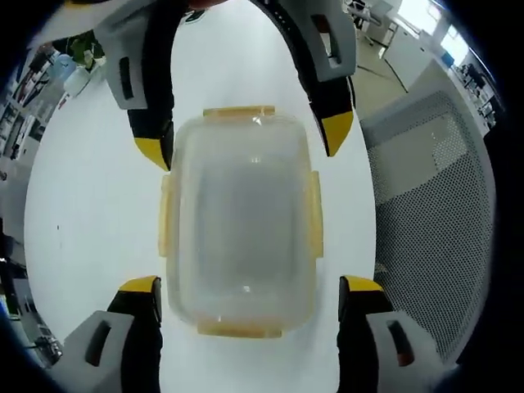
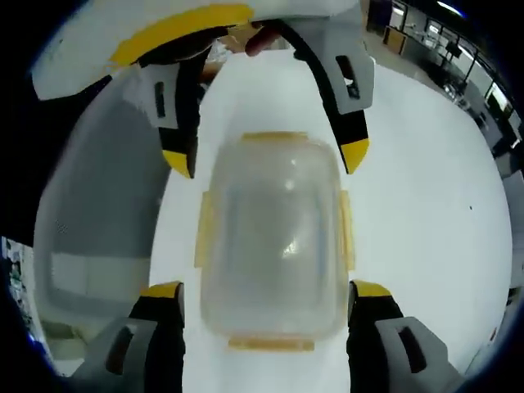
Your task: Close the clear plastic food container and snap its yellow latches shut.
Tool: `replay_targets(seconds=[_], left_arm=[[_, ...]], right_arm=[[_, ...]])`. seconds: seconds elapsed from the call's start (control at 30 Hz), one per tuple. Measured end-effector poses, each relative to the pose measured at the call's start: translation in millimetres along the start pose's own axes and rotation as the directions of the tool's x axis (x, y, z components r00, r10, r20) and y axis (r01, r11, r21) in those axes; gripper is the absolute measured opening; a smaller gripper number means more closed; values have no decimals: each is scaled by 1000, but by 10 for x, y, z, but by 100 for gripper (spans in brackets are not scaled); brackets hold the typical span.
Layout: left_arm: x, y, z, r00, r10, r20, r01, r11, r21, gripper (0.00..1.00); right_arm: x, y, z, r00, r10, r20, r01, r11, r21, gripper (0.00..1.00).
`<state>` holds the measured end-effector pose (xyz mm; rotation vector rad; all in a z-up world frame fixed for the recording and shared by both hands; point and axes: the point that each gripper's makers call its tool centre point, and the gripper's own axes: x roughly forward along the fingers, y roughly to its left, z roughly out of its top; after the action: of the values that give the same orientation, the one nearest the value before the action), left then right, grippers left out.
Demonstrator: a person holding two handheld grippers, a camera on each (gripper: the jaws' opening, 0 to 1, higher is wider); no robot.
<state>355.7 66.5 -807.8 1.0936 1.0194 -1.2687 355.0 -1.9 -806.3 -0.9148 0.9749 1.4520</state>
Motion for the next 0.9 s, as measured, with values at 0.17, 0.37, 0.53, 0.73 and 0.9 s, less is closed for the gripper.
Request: replay_targets(seconds=[0.17, 0.37, 0.53, 0.73, 0.9], left_arm=[[31, 9, -17, 1000, 3, -6, -3, 1000, 6, 89], [59, 7, -42, 1000, 5, -14, -5, 1000, 7, 89], [88, 2, -41, 1000, 5, -18, -5, 1000, 4, 89], [127, 7, -51, 1000, 10, -24, -10, 1000, 4, 90], [163, 17, -78, 999, 19, -35, -19, 1000, 14, 90]], right_arm=[[37, -32, -17, 1000, -22, -13, 22, 1000, -12, 81], [49, -32, -13, 1000, -23, -12, 23, 1000, -13, 82], [58, -30, -19, 1000, -24, -9, 24, 1000, -10, 82], [95, -20, -31, 999, -36, -5, 36, 999, -15, 84], [131, -39, -63, 999, -48, -16, 47, 998, -30, 85]])
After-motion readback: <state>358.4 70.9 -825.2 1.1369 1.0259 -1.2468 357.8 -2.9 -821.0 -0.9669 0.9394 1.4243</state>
